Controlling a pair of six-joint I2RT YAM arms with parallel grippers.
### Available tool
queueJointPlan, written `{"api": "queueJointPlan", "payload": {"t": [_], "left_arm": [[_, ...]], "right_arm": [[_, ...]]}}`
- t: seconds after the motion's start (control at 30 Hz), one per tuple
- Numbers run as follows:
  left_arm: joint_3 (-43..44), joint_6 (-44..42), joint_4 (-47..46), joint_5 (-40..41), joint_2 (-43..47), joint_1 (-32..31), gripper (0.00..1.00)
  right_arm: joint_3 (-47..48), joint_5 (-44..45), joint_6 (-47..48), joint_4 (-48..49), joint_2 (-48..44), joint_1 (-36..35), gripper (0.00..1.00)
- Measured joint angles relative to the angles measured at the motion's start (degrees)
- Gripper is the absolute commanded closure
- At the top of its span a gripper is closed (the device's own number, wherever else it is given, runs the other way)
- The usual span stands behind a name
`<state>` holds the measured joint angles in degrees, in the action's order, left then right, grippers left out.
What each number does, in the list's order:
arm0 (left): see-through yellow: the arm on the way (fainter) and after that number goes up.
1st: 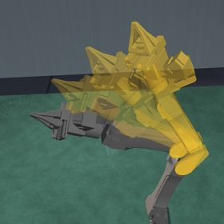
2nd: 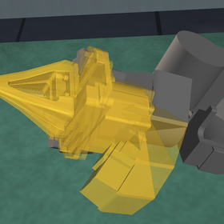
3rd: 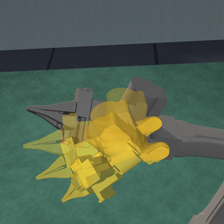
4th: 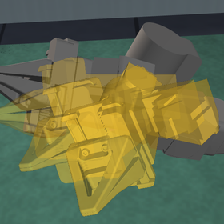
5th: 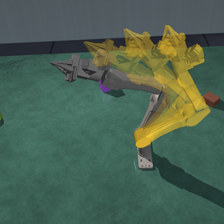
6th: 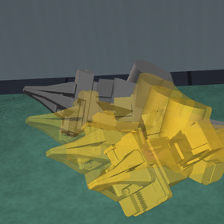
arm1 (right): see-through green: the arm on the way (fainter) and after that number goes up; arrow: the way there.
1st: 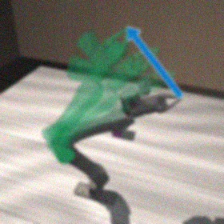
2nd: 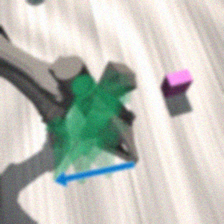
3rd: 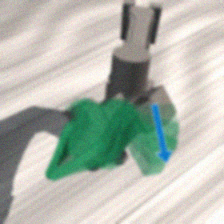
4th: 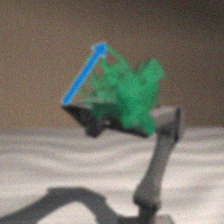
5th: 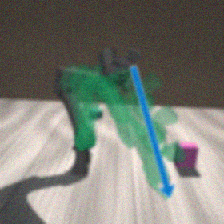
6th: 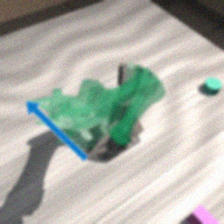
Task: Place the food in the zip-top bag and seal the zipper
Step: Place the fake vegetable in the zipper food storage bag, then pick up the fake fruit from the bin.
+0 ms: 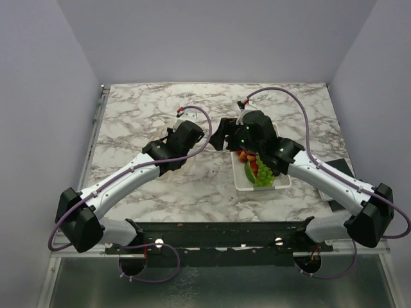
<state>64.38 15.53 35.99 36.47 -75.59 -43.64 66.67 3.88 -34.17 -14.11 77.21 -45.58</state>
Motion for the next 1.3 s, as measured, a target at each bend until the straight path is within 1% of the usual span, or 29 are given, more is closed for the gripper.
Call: {"api": "queueJointPlan", "payload": {"t": [0.2,0.43,0.77,1.1,1.3], "left_arm": [[0.0,0.0,0.0,0.0,0.0,0.0,1.0],[-0.1,0.0,0.0,0.0,0.0,0.0,1.0],[-0.1,0.0,-0.1,0.0,-0.2,0.0,1.0],[-0.1,-0.2,-0.2,0.0,-0.5,0.0,1.0],[-0.1,-0.2,-0.2,0.0,-1.2,0.0,1.0]], "right_arm": [[-0.1,4.2,4.4,-4.3,-1.4,3.6,0.25],[0.2,5.7,9.7,-8.1,0.2,9.5,0.26],[3.2,3.3,14.8,-9.3,10.1,16.9,0.27],[9.5,0.0,17.5,-9.4,18.9,20.9,0.25],[12.4,-1.4,17.9,-9.4,23.8,22.1,0.25]]}}
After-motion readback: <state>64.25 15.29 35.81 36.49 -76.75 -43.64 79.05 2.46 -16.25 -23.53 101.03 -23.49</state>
